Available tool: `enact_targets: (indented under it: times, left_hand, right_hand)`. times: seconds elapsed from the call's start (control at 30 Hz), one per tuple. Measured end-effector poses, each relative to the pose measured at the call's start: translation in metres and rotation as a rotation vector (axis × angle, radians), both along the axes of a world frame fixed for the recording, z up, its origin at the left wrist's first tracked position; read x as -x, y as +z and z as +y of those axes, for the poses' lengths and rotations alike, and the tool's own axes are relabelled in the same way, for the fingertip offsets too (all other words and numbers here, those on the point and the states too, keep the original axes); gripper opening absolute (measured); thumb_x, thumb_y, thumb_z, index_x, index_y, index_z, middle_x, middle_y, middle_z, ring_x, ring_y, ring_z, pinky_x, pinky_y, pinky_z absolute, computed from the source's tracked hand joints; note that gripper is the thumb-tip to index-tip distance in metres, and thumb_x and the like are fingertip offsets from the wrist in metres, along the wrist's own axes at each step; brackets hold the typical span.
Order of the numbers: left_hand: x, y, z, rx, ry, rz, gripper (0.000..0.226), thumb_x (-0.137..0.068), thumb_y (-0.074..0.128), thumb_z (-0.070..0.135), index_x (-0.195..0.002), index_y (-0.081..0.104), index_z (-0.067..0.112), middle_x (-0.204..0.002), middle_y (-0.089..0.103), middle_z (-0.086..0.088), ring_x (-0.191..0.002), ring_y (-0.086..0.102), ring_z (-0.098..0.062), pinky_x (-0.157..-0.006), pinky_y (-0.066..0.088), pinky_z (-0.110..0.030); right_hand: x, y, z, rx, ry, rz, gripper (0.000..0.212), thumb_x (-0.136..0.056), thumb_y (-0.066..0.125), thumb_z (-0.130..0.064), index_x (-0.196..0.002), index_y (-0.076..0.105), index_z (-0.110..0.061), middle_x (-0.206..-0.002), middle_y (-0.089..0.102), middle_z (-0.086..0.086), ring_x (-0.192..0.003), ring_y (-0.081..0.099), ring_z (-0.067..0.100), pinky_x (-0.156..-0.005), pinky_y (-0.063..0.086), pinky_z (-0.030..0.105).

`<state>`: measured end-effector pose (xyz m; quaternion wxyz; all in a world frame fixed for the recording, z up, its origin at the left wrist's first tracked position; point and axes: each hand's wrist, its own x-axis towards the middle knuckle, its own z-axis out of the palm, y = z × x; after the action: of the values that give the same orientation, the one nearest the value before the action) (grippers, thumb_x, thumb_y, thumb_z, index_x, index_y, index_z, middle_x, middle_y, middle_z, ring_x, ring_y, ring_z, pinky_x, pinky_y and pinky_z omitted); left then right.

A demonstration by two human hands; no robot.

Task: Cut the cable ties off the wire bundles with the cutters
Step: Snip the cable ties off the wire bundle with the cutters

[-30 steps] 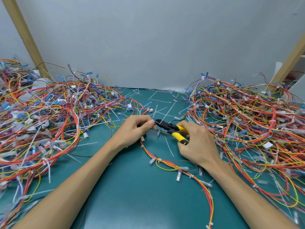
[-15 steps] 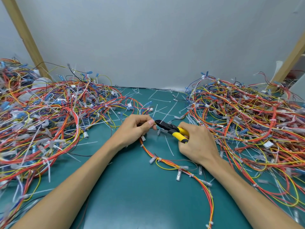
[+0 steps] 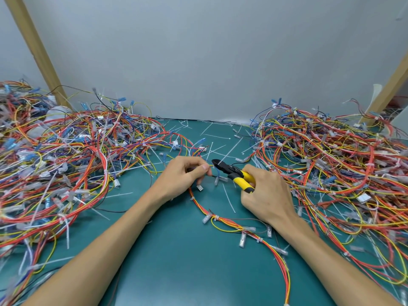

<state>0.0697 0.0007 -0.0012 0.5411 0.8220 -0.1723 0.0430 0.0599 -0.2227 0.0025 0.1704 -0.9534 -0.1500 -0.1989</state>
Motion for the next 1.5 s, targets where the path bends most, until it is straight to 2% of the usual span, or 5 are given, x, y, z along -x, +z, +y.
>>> enact_targets:
  times: [0.4,0.63,0.93,1.2,1.5]
  left_hand:
    - [-0.0027,-0.0051,0.0004,-0.024,0.01,-0.034,0.024,-0.094,0.052,0.032,-0.08,0.067,0.02,-0.055,0.052,0.007,-0.053,0.041,-0.008,-0.052,0.029,-0.022]
    - [-0.0031,-0.0028,0.0019,-0.035,0.009,-0.035,0.022,-0.098,0.054,0.025,-0.081,0.068,0.02,-0.054,0.052,0.008,-0.054,0.044,-0.008,-0.054,0.031,-0.02]
    - [-0.0031,-0.0035,0.0012,-0.035,0.02,-0.018,0.022,-0.098,0.055,0.021,-0.081,0.069,0.02,-0.053,0.052,0.007,-0.052,0.045,-0.007,-0.053,0.032,-0.016]
    - [-0.0022,-0.0031,0.0015,0.001,0.012,0.001,0.022,-0.098,0.054,0.015,-0.084,0.07,0.012,-0.052,0.05,0.009,-0.048,0.046,-0.002,-0.05,0.034,-0.006]
    - [0.0007,-0.0002,0.0,-0.005,0.02,0.004,0.022,-0.098,0.054,0.015,-0.083,0.07,0.014,-0.051,0.05,0.009,-0.052,0.048,-0.004,-0.053,0.035,-0.008]
  right_hand:
    - [0.0013,-0.004,0.0014,0.027,-0.001,-0.045,0.012,-0.071,0.062,-0.019,-0.08,0.055,-0.021,-0.057,0.044,-0.005,-0.059,0.045,0.029,-0.05,0.027,0.028]
    - [-0.0003,-0.0014,0.0007,0.01,0.036,-0.043,0.027,-0.071,0.067,-0.024,-0.097,0.06,-0.026,-0.081,0.059,-0.005,-0.075,0.05,0.022,-0.064,0.032,0.028]
    - [0.0,-0.0035,0.002,0.022,-0.032,-0.039,0.011,-0.074,0.063,-0.031,-0.076,0.055,-0.024,-0.052,0.047,-0.007,-0.055,0.048,0.024,-0.048,0.023,0.02]
    - [0.0002,-0.0047,0.0022,0.028,-0.049,-0.047,0.013,-0.074,0.063,-0.033,-0.075,0.055,-0.022,-0.052,0.049,-0.004,-0.055,0.049,0.026,-0.048,0.02,0.019]
    - [0.0017,-0.0044,0.0015,0.034,-0.042,-0.066,0.014,-0.075,0.063,-0.034,-0.075,0.056,-0.021,-0.052,0.05,-0.003,-0.054,0.05,0.027,-0.047,0.026,0.021]
